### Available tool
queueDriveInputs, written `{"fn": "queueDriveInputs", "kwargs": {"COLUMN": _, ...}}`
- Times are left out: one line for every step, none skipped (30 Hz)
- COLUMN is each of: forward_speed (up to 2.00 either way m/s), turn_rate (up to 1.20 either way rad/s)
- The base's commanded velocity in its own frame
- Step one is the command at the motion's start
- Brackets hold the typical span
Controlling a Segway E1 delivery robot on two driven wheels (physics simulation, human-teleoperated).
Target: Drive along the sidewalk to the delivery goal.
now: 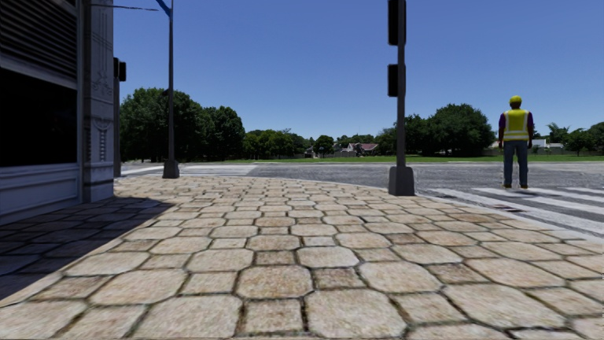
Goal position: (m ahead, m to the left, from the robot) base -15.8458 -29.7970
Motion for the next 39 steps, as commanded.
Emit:
{"fn": "queueDriveInputs", "kwargs": {"forward_speed": 2.00, "turn_rate": -0.09}}
{"fn": "queueDriveInputs", "kwargs": {"forward_speed": 1.99, "turn_rate": -0.17}}
{"fn": "queueDriveInputs", "kwargs": {"forward_speed": 1.92, "turn_rate": -0.22}}
{"fn": "queueDriveInputs", "kwargs": {"forward_speed": 1.86, "turn_rate": -0.30}}
{"fn": "queueDriveInputs", "kwargs": {"forward_speed": 1.78, "turn_rate": -0.36}}
{"fn": "queueDriveInputs", "kwargs": {"forward_speed": 1.78, "turn_rate": -0.36}}
{"fn": "queueDriveInputs", "kwargs": {"forward_speed": 1.69, "turn_rate": -0.39}}
{"fn": "queueDriveInputs", "kwargs": {"forward_speed": 1.64, "turn_rate": -0.40}}
{"fn": "queueDriveInputs", "kwargs": {"forward_speed": 1.62, "turn_rate": -0.41}}
{"fn": "queueDriveInputs", "kwargs": {"forward_speed": 1.62, "turn_rate": -0.45}}
{"fn": "queueDriveInputs", "kwargs": {"forward_speed": 1.62, "turn_rate": -0.50}}
{"fn": "queueDriveInputs", "kwargs": {"forward_speed": 1.62, "turn_rate": -0.53}}
{"fn": "queueDriveInputs", "kwargs": {"forward_speed": 1.62, "turn_rate": -0.53}}
{"fn": "queueDriveInputs", "kwargs": {"forward_speed": 1.62, "turn_rate": -0.53}}
{"fn": "queueDriveInputs", "kwargs": {"forward_speed": 1.61, "turn_rate": -0.53}}
{"fn": "queueDriveInputs", "kwargs": {"forward_speed": 1.61, "turn_rate": -0.53}}
{"fn": "queueDriveInputs", "kwargs": {"forward_speed": 1.61, "turn_rate": -0.54}}
{"fn": "queueDriveInputs", "kwargs": {"forward_speed": 1.64, "turn_rate": -0.54}}
{"fn": "queueDriveInputs", "kwargs": {"forward_speed": 1.67, "turn_rate": -0.54}}
{"fn": "queueDriveInputs", "kwargs": {"forward_speed": 1.67, "turn_rate": -0.54}}
{"fn": "queueDriveInputs", "kwargs": {"forward_speed": 1.70, "turn_rate": -0.54}}
{"fn": "queueDriveInputs", "kwargs": {"forward_speed": 1.71, "turn_rate": -0.54}}
{"fn": "queueDriveInputs", "kwargs": {"forward_speed": 1.71, "turn_rate": -0.54}}
{"fn": "queueDriveInputs", "kwargs": {"forward_speed": 1.71, "turn_rate": -0.54}}
{"fn": "queueDriveInputs", "kwargs": {"forward_speed": 1.71, "turn_rate": -0.54}}
{"fn": "queueDriveInputs", "kwargs": {"forward_speed": 1.71, "turn_rate": -0.54}}
{"fn": "queueDriveInputs", "kwargs": {"forward_speed": 1.72, "turn_rate": -0.54}}
{"fn": "queueDriveInputs", "kwargs": {"forward_speed": 1.73, "turn_rate": -0.54}}
{"fn": "queueDriveInputs", "kwargs": {"forward_speed": 1.73, "turn_rate": -0.53}}
{"fn": "queueDriveInputs", "kwargs": {"forward_speed": 1.73, "turn_rate": -0.53}}
{"fn": "queueDriveInputs", "kwargs": {"forward_speed": 1.73, "turn_rate": -0.53}}
{"fn": "queueDriveInputs", "kwargs": {"forward_speed": 1.73, "turn_rate": -0.53}}
{"fn": "queueDriveInputs", "kwargs": {"forward_speed": 1.73, "turn_rate": -0.53}}
{"fn": "queueDriveInputs", "kwargs": {"forward_speed": 1.73, "turn_rate": -0.53}}
{"fn": "queueDriveInputs", "kwargs": {"forward_speed": 1.73, "turn_rate": -0.53}}
{"fn": "queueDriveInputs", "kwargs": {"forward_speed": 1.73, "turn_rate": -0.53}}
{"fn": "queueDriveInputs", "kwargs": {"forward_speed": 1.73, "turn_rate": -0.53}}
{"fn": "queueDriveInputs", "kwargs": {"forward_speed": 1.73, "turn_rate": -0.53}}
{"fn": "queueDriveInputs", "kwargs": {"forward_speed": 1.73, "turn_rate": -0.53}}
